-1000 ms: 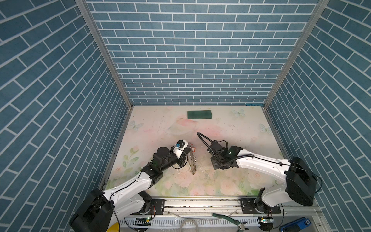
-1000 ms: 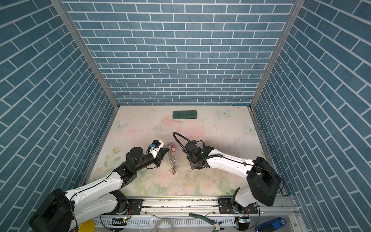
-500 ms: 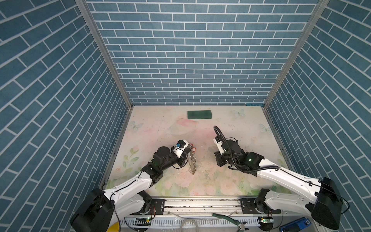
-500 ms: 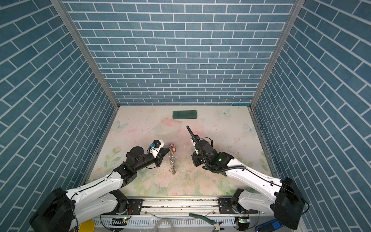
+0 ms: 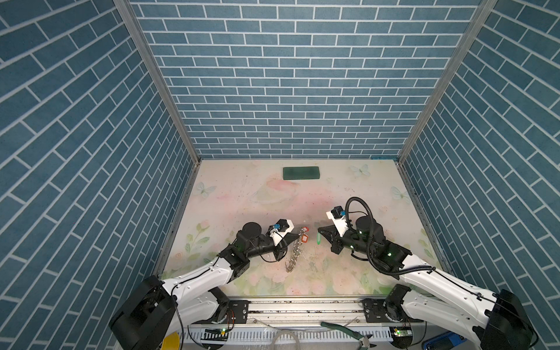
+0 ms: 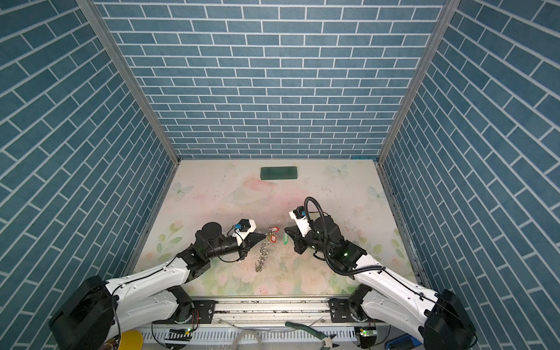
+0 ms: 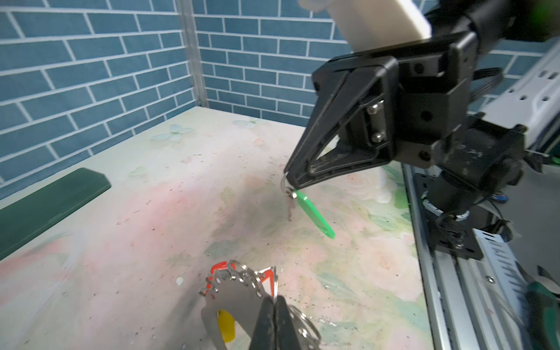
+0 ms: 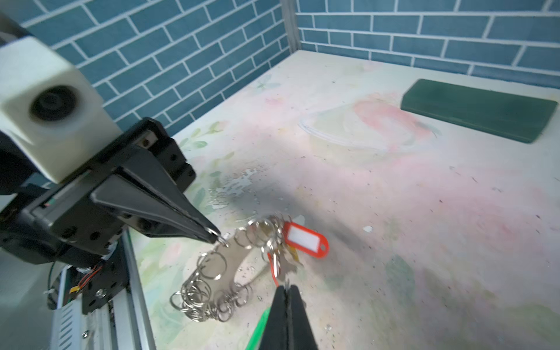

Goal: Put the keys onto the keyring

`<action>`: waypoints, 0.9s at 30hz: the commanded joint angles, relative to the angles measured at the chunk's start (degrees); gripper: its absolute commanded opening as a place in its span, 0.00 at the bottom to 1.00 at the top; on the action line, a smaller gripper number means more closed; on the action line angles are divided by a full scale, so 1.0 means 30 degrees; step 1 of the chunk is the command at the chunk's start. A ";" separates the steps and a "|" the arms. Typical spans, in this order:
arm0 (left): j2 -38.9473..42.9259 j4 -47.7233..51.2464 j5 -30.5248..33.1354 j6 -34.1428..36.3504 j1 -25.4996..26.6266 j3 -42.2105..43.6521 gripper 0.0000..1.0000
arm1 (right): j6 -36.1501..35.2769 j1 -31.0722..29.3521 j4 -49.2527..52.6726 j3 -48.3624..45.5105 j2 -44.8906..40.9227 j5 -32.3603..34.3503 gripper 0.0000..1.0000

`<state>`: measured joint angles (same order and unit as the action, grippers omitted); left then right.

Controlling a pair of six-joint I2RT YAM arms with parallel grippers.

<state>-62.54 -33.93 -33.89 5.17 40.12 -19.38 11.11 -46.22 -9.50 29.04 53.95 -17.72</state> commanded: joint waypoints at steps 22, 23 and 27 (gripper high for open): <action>-0.2231 -0.2491 -0.4447 0.1525 0.0162 -0.0159 0.00 | -0.7106 0.1226 -0.4071 -0.1767 0.1504 -0.8871 0.00; -0.2268 -0.2488 -0.4512 0.1529 0.0162 -0.0157 0.00 | -0.7096 0.1240 -0.4027 -0.1839 0.1501 -0.9028 0.00; -0.2355 -0.2373 -0.4538 0.1645 0.0162 -0.0166 0.00 | -0.7183 0.1225 -0.3958 -0.1946 0.1435 -0.9482 0.00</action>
<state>-69.14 -40.73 -46.19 9.04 40.42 -19.05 -6.96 -42.70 -20.18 24.62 58.30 -42.65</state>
